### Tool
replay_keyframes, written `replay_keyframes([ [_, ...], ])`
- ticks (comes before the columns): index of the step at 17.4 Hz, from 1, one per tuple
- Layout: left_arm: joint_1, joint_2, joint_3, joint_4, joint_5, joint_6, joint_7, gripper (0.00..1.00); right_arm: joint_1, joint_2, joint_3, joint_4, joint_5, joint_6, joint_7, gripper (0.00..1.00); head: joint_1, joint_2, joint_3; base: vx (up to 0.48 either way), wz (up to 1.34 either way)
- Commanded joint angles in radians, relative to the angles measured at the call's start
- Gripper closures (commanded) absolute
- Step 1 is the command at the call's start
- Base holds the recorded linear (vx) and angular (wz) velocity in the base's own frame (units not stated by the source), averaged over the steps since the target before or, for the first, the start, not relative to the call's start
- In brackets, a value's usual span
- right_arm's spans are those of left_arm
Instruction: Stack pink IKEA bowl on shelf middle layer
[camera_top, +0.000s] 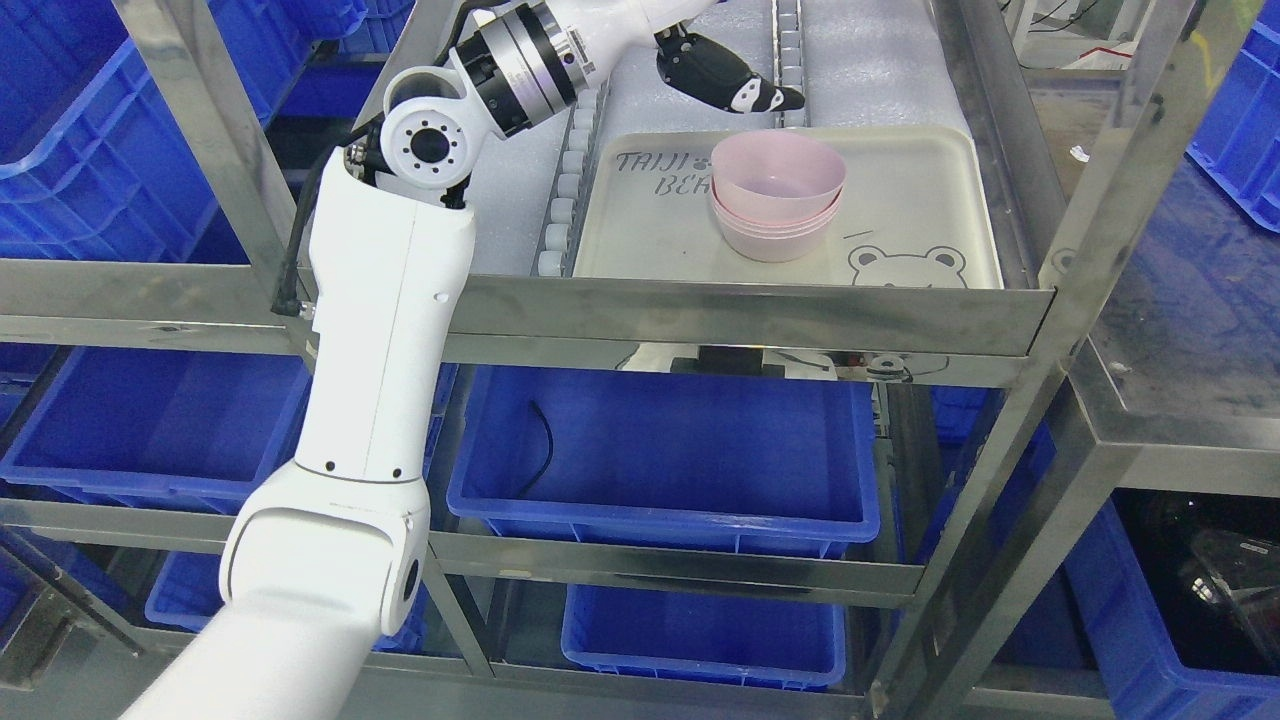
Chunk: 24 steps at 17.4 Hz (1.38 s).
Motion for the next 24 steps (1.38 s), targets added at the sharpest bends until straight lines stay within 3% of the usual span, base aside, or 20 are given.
replay_keyframes([
  [1,0.228,0.017,-0.24,-0.298,0.103,-0.008,0.031,0.02,0.005,-0.017,0.0,-0.017,0.0,0.0,0.0,0.0,0.0,0.0,0.0,-0.026,-0.02],
  [6,0.407,0.017,-0.245,-0.298,0.102,-0.203,0.021,0.03,0.005,-0.017,0.0,-0.017,0.0,0.0,0.0,0.0,0.0,0.0,0.0,-0.034,-0.12],
  [12,0.673,0.017,-0.107,-0.298,0.102,-0.211,0.021,0.0,0.005,-0.017,0.0,-0.017,0.0,0.0,0.0,0.0,0.0,0.0,0.0,-0.025,-0.11],
  [15,0.872,0.017,-0.122,-0.29,0.102,-0.257,0.019,0.0,0.003,-0.017,0.0,-0.017,0.0,0.0,0.0,0.0,0.0,0.0,0.0,0.006,0.03],
  [20,1.09,0.017,-0.064,-0.174,0.1,-0.302,0.031,0.0,0.005,-0.017,0.0,-0.017,0.0,0.0,0.0,0.0,0.0,0.0,0.0,0.012,-0.01],
  [22,1.125,0.017,0.0,-0.115,0.123,-0.288,0.092,0.0,0.005,-0.017,0.0,-0.017,0.0,0.0,0.0,0.0,0.0,0.0,0.0,0.006,0.04],
  [24,1.129,0.017,0.014,-0.094,0.21,-0.159,0.326,0.0,0.005,-0.017,0.0,-0.017,0.0,0.0,0.0,0.0,0.0,0.0,0.0,0.008,0.01],
])
